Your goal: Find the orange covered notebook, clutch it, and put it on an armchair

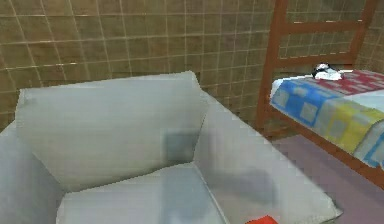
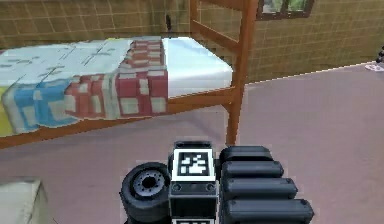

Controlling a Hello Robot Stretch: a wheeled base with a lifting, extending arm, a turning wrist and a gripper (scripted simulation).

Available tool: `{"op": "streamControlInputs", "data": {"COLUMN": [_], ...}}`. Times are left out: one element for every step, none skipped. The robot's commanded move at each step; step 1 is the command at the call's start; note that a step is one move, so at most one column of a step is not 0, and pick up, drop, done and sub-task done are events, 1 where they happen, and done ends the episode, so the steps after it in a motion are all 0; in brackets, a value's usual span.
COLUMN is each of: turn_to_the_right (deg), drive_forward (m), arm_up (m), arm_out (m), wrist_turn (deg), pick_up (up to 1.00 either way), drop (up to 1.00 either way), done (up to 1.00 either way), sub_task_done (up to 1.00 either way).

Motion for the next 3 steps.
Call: {"op": "streamControlInputs", "data": {"turn_to_the_right": [45.0,45.0,45.0], "drive_forward": [0.0,0.0,0.0], "arm_up": [0.0,0.0,0.0], "arm_out": [0.0,0.0,0.0], "wrist_turn": [0.0,0.0,0.0], "pick_up": [0.0,0.0,0.0], "drop": [0.0,0.0,0.0], "done": [0.0,0.0,0.0], "sub_task_done": [0.0,0.0,0.0]}}
